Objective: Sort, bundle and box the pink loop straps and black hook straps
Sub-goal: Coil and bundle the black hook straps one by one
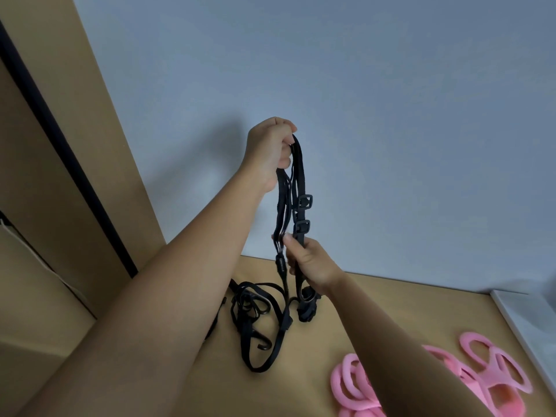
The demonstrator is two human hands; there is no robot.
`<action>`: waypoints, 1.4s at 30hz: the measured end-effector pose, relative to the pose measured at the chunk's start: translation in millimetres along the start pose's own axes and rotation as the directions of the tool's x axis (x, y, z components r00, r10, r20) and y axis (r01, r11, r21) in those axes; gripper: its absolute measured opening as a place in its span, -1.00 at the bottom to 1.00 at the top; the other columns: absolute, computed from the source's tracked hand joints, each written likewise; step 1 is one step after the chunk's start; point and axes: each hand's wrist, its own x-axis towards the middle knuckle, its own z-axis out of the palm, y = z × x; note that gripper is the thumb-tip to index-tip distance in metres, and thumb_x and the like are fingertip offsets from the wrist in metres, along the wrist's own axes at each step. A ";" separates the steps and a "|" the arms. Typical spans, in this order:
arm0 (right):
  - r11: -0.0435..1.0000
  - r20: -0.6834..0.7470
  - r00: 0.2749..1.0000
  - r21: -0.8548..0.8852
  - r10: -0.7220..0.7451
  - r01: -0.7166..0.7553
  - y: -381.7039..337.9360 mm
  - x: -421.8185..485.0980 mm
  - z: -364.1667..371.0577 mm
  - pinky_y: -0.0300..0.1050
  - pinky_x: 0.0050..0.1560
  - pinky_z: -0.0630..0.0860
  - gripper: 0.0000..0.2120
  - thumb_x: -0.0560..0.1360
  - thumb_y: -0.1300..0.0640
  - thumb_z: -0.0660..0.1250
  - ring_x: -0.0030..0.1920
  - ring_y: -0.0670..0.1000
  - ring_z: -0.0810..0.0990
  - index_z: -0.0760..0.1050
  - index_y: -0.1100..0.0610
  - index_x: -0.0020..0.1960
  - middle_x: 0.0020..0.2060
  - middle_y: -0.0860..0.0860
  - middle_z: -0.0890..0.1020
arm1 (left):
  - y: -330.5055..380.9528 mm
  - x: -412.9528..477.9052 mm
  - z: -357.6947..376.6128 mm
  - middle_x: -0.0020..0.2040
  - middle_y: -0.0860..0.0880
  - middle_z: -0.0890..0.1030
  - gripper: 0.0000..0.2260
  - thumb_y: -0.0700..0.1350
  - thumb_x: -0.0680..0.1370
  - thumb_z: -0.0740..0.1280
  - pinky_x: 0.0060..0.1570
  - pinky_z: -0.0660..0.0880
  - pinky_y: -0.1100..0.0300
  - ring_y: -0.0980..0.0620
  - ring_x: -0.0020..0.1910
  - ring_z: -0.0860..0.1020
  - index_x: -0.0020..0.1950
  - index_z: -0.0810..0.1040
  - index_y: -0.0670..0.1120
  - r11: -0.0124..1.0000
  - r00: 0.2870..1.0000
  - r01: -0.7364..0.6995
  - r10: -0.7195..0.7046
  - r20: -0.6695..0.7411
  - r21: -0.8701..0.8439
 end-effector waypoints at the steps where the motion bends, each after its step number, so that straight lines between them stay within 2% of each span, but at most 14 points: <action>1: 1.000 0.004 1.000 0.006 -0.006 0.006 -1.9 -1.3 1.9 -0.23 -0.34 0.33 -0.62 0.56 -0.02 0.24 -0.38 -0.05 0.27 0.50 0.34 -0.06 -0.44 -0.05 0.29 | 0.5 0.4 0.7 -0.59 0.11 0.20 -0.75 -0.41 0.42 0.06 -0.54 0.02 0.32 0.13 -0.61 0.10 -0.33 0.36 -0.12 0.999 1.000 0.012 -0.013 -0.015 -0.034; 3: 0.999 -0.005 1.000 0.019 -0.028 0.028 -5.2 -3.4 5.4 -0.22 -0.34 0.29 -0.81 0.54 0.06 0.28 -0.39 -0.05 0.25 0.53 0.14 -0.18 -0.42 -0.03 0.27 | 1.4 0.8 1.9 -0.56 0.09 0.19 -0.76 -0.39 0.42 0.07 -0.55 0.03 0.32 0.12 -0.59 0.10 -0.33 0.37 -0.12 0.995 0.998 0.031 -0.036 -0.047 -0.095; 5: 0.998 -0.005 0.998 -0.004 -0.056 0.056 -7.3 -4.1 8.4 -0.24 -0.29 0.28 -0.94 0.50 0.11 0.35 -0.40 -0.08 0.27 0.58 0.08 -0.07 -0.41 -0.03 0.27 | 1.7 0.5 3.4 -0.50 0.05 0.19 -0.77 -0.38 0.43 0.08 -0.55 0.03 0.30 0.11 -0.57 0.10 -0.33 0.38 -0.12 0.987 0.996 0.049 -0.061 -0.072 -0.156; 8: 0.989 -0.022 0.996 -0.121 -0.088 0.085 -8.9 -2.3 13.8 -0.33 -0.29 0.28 -0.79 0.41 0.08 0.46 -0.40 -0.10 0.28 0.58 0.10 0.02 -0.41 -0.03 0.24 | 1.7 -1.2 7.1 -0.45 0.02 0.19 -0.78 -0.37 0.44 0.09 -0.54 0.03 0.30 0.11 -0.57 0.10 -0.32 0.39 -0.13 0.972 0.992 0.064 -0.086 -0.090 -0.225; 10: 0.973 -0.060 0.990 -0.201 -0.129 0.115 -13.4 -2.1 15.9 -0.25 -0.24 0.36 -0.89 0.42 0.05 0.45 -0.35 -0.04 0.33 0.52 0.01 -0.18 -0.39 0.04 0.28 | 2.3 -3.0 9.3 -0.49 0.04 0.20 -0.78 -0.37 0.43 0.09 -0.54 0.03 0.31 0.11 -0.58 0.11 -0.33 0.39 -0.13 0.974 0.993 0.053 -0.075 -0.091 -0.222; 12: 0.945 -0.095 0.979 -0.294 -0.180 0.146 -13.1 0.8 12.9 -0.01 -0.11 0.49 -0.75 0.46 0.02 0.40 -0.30 0.12 0.48 0.48 0.14 -0.29 -0.38 0.14 0.47 | 4.8 -3.6 9.5 -0.57 0.09 0.20 -0.78 -0.38 0.43 0.09 -0.53 0.03 0.31 0.11 -0.60 0.11 -0.34 0.38 -0.13 0.985 0.995 0.023 -0.039 -0.088 -0.173; 14: 0.941 -0.147 0.970 -0.305 -0.195 0.143 -11.7 2.4 7.7 0.07 -0.05 0.54 -0.67 0.49 0.00 0.36 -0.19 0.18 0.60 0.55 0.31 -0.06 -0.28 0.15 0.63 | 7.9 -2.5 7.4 -0.61 0.11 0.18 -0.76 -0.39 0.43 0.09 -0.53 0.03 0.31 0.12 -0.61 0.10 -0.35 0.36 -0.13 0.993 0.996 -0.007 -0.003 -0.086 -0.118; 16: 0.941 -0.193 0.961 -0.311 -0.200 0.133 -9.2 4.4 1.5 -0.03 -0.13 0.57 -0.65 0.50 -0.02 0.34 -0.30 0.06 0.61 0.55 0.27 0.07 -0.40 0.01 0.60 | 9.8 -0.9 5.4 -0.61 0.12 0.18 -0.76 -0.40 0.43 0.09 -0.52 0.02 0.30 0.12 -0.61 0.10 -0.36 0.35 -0.13 0.996 0.996 -0.023 0.016 -0.083 -0.090; 19: 0.910 -0.229 0.943 -0.390 -0.243 0.140 -10.5 4.3 -3.9 -0.23 -0.27 0.42 -0.74 0.47 -0.06 0.37 -0.39 -0.08 0.48 0.52 0.10 0.02 -0.53 -0.15 0.47 | 10.6 -1.7 6.2 -0.61 0.11 0.18 -0.76 -0.40 0.43 0.09 -0.52 0.01 0.30 0.12 -0.61 0.09 -0.36 0.35 -0.13 0.996 0.997 -0.016 0.009 -0.078 -0.087; 23: 0.955 -0.152 0.970 -0.258 -0.191 0.148 -9.3 4.1 -4.6 -0.23 -0.22 0.31 -0.65 0.42 -0.01 0.44 -0.29 -0.05 0.32 0.45 0.19 0.05 -0.33 -0.02 0.31 | 10.9 -5.3 14.1 -0.61 0.11 0.18 -0.76 -0.40 0.43 0.09 -0.52 0.01 0.32 0.12 -0.62 0.09 -0.36 0.35 -0.13 0.994 0.999 0.001 -0.007 -0.047 -0.108; 27: 0.990 -0.116 0.991 -0.131 -0.063 0.048 -10.3 8.0 4.0 -0.27 -0.25 0.32 -0.57 0.40 0.08 0.46 -0.26 -0.12 0.35 0.42 0.07 0.21 -0.23 -0.06 0.35 | 9.4 -10.3 25.5 -0.62 0.11 0.18 -0.76 -0.40 0.43 0.09 -0.51 0.00 0.30 0.12 -0.62 0.09 -0.36 0.35 -0.14 0.990 1.000 0.025 -0.027 -0.012 -0.140; 32: 0.995 -0.139 0.989 -0.087 -0.057 0.045 -12.4 4.2 9.2 -0.26 -0.32 0.34 -0.90 0.52 0.30 0.19 -0.29 0.00 0.38 0.47 0.24 -0.02 -0.29 0.08 0.43 | 7.5 -10.6 27.7 -0.63 0.12 0.18 -0.77 -0.40 0.44 0.10 -0.52 0.01 0.30 0.12 -0.62 0.10 -0.35 0.35 -0.14 0.989 1.000 0.023 -0.025 -0.012 -0.149; 37: 0.978 -0.149 0.983 -0.194 -0.107 0.077 -5.4 5.1 2.8 0.00 0.03 0.53 -0.86 0.51 0.28 0.20 -0.17 0.04 0.56 0.46 0.14 -0.18 -0.19 0.14 0.60 | 4.8 -4.1 13.0 -0.65 0.13 0.22 -0.76 -0.40 0.44 0.10 -0.55 0.04 0.32 0.14 -0.64 0.12 -0.35 0.37 -0.14 0.984 0.994 -0.012 -0.007 -0.105 -0.178; 42: 0.982 -0.184 0.976 -0.168 -0.118 0.087 -0.1 2.0 -21.2 -0.18 -0.15 0.52 -0.96 0.46 0.30 0.34 -0.24 0.03 0.55 0.53 0.28 -0.16 -0.30 0.10 0.54 | -12.2 10.8 -31.4 -0.63 0.08 0.27 -0.77 -0.38 0.44 0.13 -0.56 0.11 0.34 0.13 -0.65 0.16 -0.37 0.37 -0.14 0.968 0.952 -0.011 -0.067 -0.299 -0.251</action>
